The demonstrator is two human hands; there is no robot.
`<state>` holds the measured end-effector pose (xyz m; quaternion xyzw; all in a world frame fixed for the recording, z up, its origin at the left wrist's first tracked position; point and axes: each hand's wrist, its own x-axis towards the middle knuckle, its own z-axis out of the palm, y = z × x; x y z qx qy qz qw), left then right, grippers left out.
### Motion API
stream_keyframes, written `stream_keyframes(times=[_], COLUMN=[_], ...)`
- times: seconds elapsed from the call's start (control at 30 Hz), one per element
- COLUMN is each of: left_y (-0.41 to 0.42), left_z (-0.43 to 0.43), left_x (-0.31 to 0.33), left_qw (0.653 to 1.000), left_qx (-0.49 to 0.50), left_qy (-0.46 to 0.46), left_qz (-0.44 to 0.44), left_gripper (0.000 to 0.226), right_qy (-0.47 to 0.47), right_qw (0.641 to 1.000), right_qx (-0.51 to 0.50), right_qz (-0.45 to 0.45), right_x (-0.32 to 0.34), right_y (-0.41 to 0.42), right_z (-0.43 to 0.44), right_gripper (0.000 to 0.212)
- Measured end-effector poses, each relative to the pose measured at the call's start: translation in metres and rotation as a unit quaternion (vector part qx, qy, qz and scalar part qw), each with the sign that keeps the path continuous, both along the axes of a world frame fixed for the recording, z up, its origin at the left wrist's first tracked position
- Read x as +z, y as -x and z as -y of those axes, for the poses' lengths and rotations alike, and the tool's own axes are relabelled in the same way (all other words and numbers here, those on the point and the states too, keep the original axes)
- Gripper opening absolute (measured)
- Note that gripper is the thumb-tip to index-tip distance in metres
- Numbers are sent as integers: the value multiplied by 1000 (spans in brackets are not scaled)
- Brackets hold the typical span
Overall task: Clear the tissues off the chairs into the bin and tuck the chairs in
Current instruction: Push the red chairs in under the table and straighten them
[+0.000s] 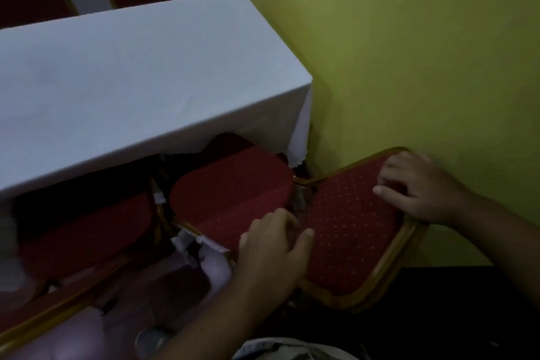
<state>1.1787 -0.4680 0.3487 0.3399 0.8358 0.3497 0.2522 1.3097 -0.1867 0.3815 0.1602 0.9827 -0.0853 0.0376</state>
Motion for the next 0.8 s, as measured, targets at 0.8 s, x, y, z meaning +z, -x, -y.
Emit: stream_keyframes(times=[0.8], left_y=[-38], left_z=[-60], left_x=[-19], left_qw=[949], left_qx=[-314], left_qy=[-2], left_qz=[-39], left_gripper=[63], right_qy=[59], right_qw=[990], right_qx=[-84], right_qz=[-92], right_x=[-38], right_y=[-7], right_z=[31], right_gripper=[40])
